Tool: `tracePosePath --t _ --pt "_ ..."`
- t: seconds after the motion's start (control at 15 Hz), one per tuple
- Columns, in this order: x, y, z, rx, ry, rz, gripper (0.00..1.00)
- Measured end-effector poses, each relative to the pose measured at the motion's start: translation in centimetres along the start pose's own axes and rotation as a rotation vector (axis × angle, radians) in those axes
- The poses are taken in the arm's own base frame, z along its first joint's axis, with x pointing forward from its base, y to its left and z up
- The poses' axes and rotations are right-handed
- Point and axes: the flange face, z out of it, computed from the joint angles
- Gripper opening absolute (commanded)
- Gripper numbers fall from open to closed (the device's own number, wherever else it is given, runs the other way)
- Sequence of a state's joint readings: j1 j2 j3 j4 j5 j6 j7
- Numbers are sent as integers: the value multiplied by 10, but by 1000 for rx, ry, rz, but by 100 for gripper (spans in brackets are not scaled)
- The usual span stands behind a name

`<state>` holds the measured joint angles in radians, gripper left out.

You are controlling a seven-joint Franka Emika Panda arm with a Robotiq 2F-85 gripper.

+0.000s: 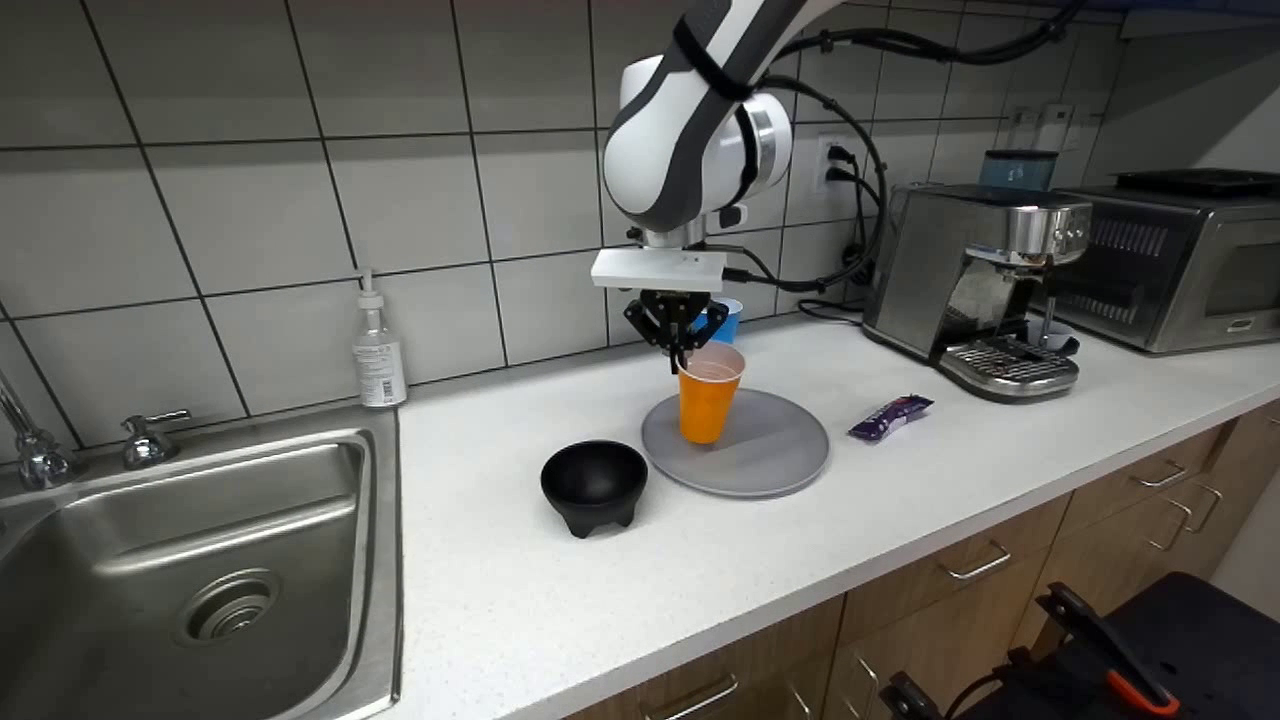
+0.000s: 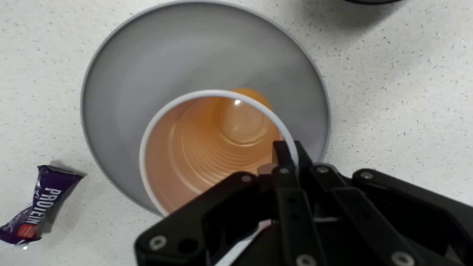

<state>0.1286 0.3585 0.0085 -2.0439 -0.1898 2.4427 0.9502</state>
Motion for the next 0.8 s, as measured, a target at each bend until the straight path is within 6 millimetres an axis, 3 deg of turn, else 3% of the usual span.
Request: tracePosePath --t 0.8 --pt "1 -25 15 -24 -16 -42 1"
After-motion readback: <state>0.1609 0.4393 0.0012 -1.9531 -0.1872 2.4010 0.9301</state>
